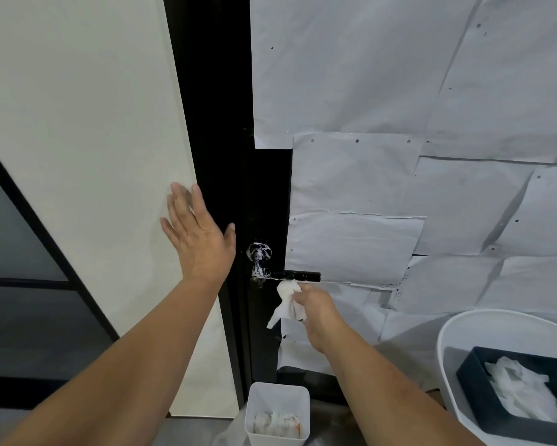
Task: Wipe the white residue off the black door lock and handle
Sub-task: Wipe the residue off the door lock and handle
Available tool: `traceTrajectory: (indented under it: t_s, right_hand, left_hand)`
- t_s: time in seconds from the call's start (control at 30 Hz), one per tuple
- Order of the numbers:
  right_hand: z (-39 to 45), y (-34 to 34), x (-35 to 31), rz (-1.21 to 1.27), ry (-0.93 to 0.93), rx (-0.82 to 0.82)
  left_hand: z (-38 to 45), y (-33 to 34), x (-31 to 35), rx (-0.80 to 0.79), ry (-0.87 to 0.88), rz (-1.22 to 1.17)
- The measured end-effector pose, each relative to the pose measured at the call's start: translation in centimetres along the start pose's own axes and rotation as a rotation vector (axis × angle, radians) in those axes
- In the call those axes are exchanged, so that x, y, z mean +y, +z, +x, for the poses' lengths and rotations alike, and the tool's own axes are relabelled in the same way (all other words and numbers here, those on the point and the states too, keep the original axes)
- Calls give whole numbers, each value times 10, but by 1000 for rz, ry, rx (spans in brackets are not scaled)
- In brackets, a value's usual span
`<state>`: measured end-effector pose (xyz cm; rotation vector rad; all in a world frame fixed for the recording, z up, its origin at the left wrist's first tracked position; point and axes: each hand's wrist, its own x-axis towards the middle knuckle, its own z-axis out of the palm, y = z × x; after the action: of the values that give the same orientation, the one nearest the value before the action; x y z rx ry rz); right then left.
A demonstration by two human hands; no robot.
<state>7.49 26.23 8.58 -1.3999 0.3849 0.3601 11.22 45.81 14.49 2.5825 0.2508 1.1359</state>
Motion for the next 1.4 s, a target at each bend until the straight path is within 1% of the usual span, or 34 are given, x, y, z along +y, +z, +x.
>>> traceTrajectory:
  t_s: [0.07, 0.17, 0.23, 0.37, 0.47, 0.6, 0.77, 0.87, 0.93, 1.0, 1.07, 1.13, 1.23, 1.3, 1.4]
  right_hand:
    - [-5, 4, -5, 166, 85, -37]
    - [-12, 9, -10, 358, 139, -111]
    - [-11, 13, -12, 451, 164, -166]
    - [-4, 21, -8, 556, 193, -199]
    - [-1, 22, -5, 524, 206, -192]
    - [2, 24, -11, 580, 200, -146]
    - [-8, 30, -8, 589, 229, -177]
    - [-4, 25, -11, 590, 202, -123]
    - [-5, 25, -13, 575, 196, -116]
    - [-10, 26, -12, 588, 204, -161]
    - [-16, 29, -15, 594, 174, -220]
    - [-17, 29, -17, 508, 145, -175]
    - [-15, 24, -14, 359, 192, -53]
    - [-14, 20, -13, 398, 201, -49]
    - [-13, 21, -16, 529, 147, -66]
  left_hand:
    - [8, -2, 1, 15, 13, 1]
    - [13, 1, -3, -14, 50, 4]
    - [14, 5, -6, -34, 73, 3]
    - [15, 9, -9, -50, 89, -25]
    - [16, 10, -11, -50, 93, -40]
    - [16, 10, -11, -58, 88, -43]
    - [16, 9, -10, -75, 88, -47]
    - [16, 8, -10, -83, 80, -45]
    - [15, 8, -9, -84, 76, -43]
    - [16, 8, -9, -88, 74, -43]
    - [16, 8, -9, -95, 70, -33]
    - [16, 7, -9, -103, 64, -33]
    - [16, 8, -9, -114, 64, -29]
    - [16, 8, -9, -117, 58, -29]
    - [16, 7, -9, -121, 50, -23]
